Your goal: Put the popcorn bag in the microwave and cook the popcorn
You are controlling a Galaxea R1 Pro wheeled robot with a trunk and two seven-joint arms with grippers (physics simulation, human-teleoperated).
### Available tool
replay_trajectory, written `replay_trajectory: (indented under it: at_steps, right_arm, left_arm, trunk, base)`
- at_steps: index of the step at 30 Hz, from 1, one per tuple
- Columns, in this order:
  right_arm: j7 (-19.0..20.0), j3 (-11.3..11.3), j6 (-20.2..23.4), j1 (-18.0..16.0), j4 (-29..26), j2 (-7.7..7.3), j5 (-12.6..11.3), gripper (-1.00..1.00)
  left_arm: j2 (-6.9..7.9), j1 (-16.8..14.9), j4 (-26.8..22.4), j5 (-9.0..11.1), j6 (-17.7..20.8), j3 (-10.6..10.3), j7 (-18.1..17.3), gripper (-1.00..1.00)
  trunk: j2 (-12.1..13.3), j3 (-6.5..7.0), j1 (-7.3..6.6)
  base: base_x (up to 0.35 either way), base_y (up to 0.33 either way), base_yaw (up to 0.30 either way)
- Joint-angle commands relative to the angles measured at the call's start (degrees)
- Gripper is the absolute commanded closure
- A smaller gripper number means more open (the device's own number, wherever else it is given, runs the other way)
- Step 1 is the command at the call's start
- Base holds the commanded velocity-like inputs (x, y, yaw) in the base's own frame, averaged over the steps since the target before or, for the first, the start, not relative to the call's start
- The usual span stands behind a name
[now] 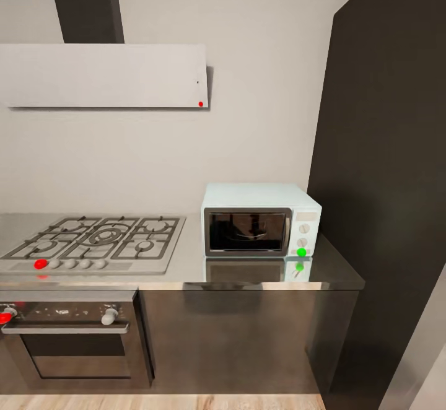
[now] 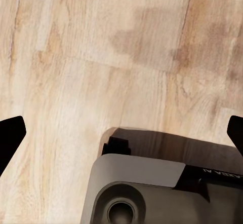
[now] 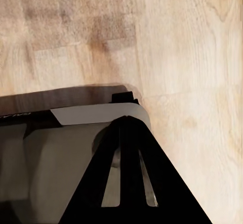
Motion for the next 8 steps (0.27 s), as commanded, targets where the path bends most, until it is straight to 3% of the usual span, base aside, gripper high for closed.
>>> replay_trajectory:
  at_steps: [1, 8]
  right_arm:
    - [0.15, -0.43, -0.35, -0.06, 0.14, -0.33, 0.43, 1.00]
    - [0.18, -0.18, -0.29, -0.06, 0.14, -0.52, 0.48, 1.00]
  left_arm:
    - [0.01, -0.05, 0.07, 0.60, -0.19, -0.46, -0.23, -1.00]
    - [0.01, -0.05, 0.07, 0.60, -0.19, -0.46, -0.21, -1.00]
  trunk:
    - [-0.05, -0.07, 0.00]
    - [-0.05, -0.07, 0.00]
  base:
    - [0.000, 0.000, 0.000]
    - [0.000, 0.000, 0.000]
